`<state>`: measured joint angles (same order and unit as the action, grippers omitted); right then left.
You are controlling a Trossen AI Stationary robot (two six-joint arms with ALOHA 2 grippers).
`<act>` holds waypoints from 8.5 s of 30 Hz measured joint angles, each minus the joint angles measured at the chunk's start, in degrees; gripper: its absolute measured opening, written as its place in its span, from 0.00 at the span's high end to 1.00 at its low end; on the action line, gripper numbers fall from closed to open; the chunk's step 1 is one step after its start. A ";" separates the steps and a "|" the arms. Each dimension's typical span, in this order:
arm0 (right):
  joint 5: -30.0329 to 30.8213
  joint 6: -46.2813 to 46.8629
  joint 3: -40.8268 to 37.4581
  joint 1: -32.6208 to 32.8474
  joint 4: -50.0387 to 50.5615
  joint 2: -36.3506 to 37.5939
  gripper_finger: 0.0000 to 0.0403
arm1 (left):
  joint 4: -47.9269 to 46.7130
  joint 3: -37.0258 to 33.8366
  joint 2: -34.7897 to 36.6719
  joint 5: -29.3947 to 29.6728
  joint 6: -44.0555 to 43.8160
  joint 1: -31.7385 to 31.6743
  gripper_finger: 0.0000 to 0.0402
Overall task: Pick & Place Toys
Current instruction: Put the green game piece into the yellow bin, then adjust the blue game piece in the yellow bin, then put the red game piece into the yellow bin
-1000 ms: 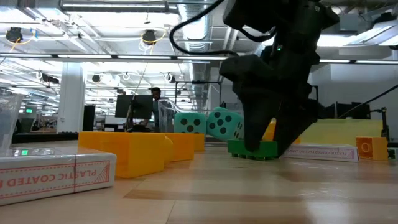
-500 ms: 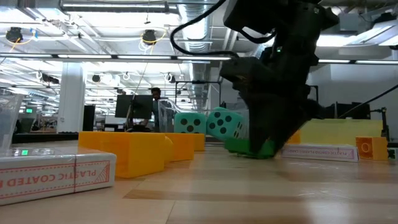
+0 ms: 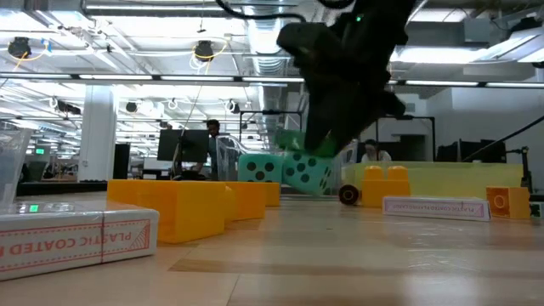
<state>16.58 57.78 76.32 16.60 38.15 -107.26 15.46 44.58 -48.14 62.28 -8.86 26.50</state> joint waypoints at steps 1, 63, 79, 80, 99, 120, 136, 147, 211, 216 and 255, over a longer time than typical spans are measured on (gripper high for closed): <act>1.03 -0.88 0.98 0.00 1.42 0.23 0.66 | -0.03 0.00 0.00 0.00 0.00 0.00 0.48; -4.39 5.62 -24.15 -31.04 3.32 33.42 0.66 | -0.93 0.00 0.00 0.02 -0.62 0.00 0.48; -9.42 1.59 -24.15 -40.29 1.86 33.37 0.65 | -0.91 0.00 0.00 0.02 -1.09 0.02 0.48; -9.42 1.59 -24.15 -40.47 1.86 33.37 0.65 | -0.92 0.00 0.00 0.02 -1.09 0.00 0.48; -9.69 6.32 -24.13 -39.76 -0.23 32.93 0.65 | -1.05 0.00 0.00 0.02 -1.07 0.00 0.48; -9.48 7.82 -24.16 -40.83 -4.21 27.18 0.65 | -1.76 0.00 -0.02 0.00 -0.89 0.02 0.48; -9.21 7.24 -24.11 -40.74 -4.39 27.42 0.59 | -1.75 0.00 -0.02 0.01 -1.03 0.02 0.48; -8.34 7.17 -24.11 -40.74 -4.46 27.42 0.56 | -1.75 0.00 -0.02 0.00 -1.05 0.01 0.48; 1.05 -4.24 -24.13 -43.41 1.71 16.93 1.00 | -3.03 0.00 -0.01 0.00 -4.05 0.15 0.48; 1.32 -4.43 -24.13 -43.41 1.10 16.93 1.00 | -3.03 0.00 -0.02 -0.02 -4.20 0.15 0.48; 25.75 4.81 -24.11 -6.30 -0.09 53.42 0.98 | -4.61 0.00 -0.04 -4.74 -5.64 0.17 0.48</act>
<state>42.33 62.59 52.21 10.30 38.06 -53.84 10.85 44.58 -48.18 57.54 -14.50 26.68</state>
